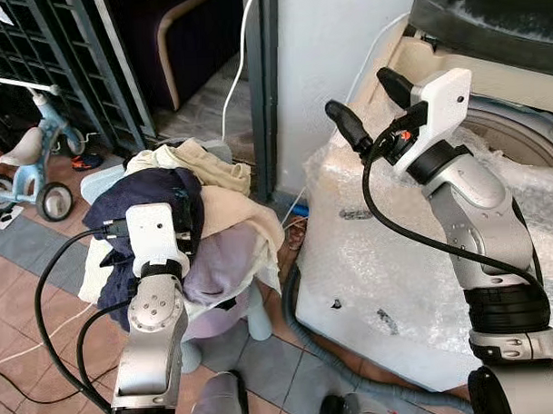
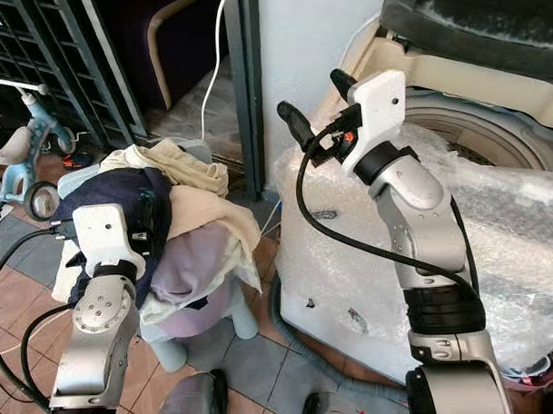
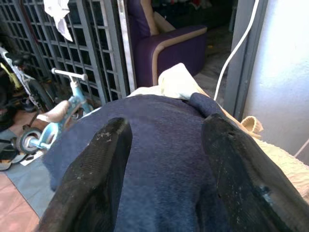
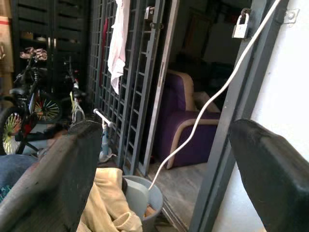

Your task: Clothes washing

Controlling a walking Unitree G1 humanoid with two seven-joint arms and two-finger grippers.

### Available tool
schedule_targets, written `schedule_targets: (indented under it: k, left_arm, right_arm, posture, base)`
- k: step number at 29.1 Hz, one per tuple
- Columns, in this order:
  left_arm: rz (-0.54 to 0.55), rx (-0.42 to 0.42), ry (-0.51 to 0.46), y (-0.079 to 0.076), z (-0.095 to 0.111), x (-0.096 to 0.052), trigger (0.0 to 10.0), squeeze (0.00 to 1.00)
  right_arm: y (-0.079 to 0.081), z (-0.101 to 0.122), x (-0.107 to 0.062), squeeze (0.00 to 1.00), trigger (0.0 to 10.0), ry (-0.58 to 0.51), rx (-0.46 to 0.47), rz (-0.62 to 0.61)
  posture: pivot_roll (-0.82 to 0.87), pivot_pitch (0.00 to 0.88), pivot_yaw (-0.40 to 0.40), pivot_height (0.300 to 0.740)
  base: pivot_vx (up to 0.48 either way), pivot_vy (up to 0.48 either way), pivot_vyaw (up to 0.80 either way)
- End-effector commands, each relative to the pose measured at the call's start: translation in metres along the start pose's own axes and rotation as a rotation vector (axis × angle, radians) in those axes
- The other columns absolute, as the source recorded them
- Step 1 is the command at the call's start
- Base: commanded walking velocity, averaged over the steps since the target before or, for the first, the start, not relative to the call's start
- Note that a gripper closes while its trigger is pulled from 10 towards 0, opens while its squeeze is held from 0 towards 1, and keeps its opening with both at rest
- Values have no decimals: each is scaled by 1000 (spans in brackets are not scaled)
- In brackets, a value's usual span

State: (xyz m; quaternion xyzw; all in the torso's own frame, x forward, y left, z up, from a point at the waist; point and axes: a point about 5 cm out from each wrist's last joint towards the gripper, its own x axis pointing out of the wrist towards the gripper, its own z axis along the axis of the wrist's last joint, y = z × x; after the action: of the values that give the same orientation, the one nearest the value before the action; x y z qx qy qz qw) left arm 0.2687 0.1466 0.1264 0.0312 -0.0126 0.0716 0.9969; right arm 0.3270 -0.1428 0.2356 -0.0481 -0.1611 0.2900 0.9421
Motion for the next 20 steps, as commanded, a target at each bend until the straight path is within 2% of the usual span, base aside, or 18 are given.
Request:
schedule_targets:
  k: [1, 7, 10, 15, 17, 20]
  left_arm:
    - [9, 6, -26, 0, 7, 0, 10000, 0]
    - [15, -3, -19, 4, 10, 4, 10000, 0]
    - [13, 4, -18, 5, 9, 5, 10000, 0]
    - [20, 3, -6, 4, 8, 1, 10000, 0]
    - [4, 1, -17, 3, 8, -2, 10000, 0]
    - [-10, -5, -22, 5, 9, -5, 10000, 0]
  right_arm:
    - [2, 5, 3, 1000, 10000, -15, 10, 5]
    - [8, -6, 4, 1000, 10000, 30, 52, 7]
    - [15, -11, 4, 1000, 10000, 51, 61, 32]
    - [29, -14, 3, 1000, 10000, 44, 72, 49]
    - [35, -18, 1, 1000, 10000, 38, 104, 1]
    - [39, -21, -3, 1000, 10000, 40, 100, -28]
  posture:
    - [8, 87, 25, 740]
    - [3, 83, 34, 740]
    - [1, 84, 35, 740]
    - [11, 89, 33, 740]
    - [16, 92, 30, 740]
    - [17, 94, 29, 740]
  base:
    - [0, 0, 800]
    - [0, 0, 758]
    - [0, 281, 719]
    - [0, 0, 627]
    - [0, 0, 0]
    - [0, 0, 0]
